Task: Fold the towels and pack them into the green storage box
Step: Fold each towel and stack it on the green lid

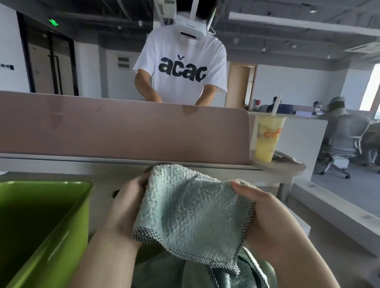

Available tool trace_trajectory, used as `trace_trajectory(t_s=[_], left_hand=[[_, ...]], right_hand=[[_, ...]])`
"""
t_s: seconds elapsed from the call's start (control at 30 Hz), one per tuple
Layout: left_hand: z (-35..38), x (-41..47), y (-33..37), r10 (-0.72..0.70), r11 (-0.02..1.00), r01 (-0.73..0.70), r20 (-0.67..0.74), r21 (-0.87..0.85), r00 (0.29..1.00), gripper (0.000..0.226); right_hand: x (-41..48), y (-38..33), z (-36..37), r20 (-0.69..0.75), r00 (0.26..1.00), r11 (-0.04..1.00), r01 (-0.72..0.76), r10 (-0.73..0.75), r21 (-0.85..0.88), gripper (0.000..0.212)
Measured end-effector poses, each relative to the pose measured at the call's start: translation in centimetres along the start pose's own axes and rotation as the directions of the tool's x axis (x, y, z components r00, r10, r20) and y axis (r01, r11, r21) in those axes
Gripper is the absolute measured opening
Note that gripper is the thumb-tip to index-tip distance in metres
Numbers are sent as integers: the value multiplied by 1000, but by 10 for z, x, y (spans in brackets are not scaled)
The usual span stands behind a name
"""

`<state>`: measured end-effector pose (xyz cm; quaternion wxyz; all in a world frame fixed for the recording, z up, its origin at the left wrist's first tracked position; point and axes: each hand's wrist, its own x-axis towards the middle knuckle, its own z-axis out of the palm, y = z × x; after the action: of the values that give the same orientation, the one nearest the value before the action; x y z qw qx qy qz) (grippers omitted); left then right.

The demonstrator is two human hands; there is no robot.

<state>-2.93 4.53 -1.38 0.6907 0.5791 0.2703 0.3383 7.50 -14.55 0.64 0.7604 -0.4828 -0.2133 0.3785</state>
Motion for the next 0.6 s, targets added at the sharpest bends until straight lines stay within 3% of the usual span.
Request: trace_trajectory(t_s=[0.07,0.13,0.3,0.37,0.53,0.6], left_hand=[[4,-3,0,-65,997,66,29,-32,997,27],[3,-7,1,-153,987,155,45,-48,987,23],[-3,-14,1,-166,983,168,-36,73,985,36],[-4,-17,3,-117,987,124,-82,98,990,34],[-8,-28,14,254,898,-154,-199,413,946,41],[-6,-32,18,316,886,-209,-209,415,925,38]], right_hand=[[-2,-4,-5,2,1000,1000,-12,12,16,12],[-6,-10,-10,-98,994,999,-40,39,-6,15],[-12,-17,-27,-289,957,966,-89,16,-243,22],[-15,-18,-30,-281,960,952,-93,8,-291,23],[-19,-23,-30,-302,952,954,-40,-54,-296,22],[-21,-23,-28,-332,938,952,-11,-96,-306,26]])
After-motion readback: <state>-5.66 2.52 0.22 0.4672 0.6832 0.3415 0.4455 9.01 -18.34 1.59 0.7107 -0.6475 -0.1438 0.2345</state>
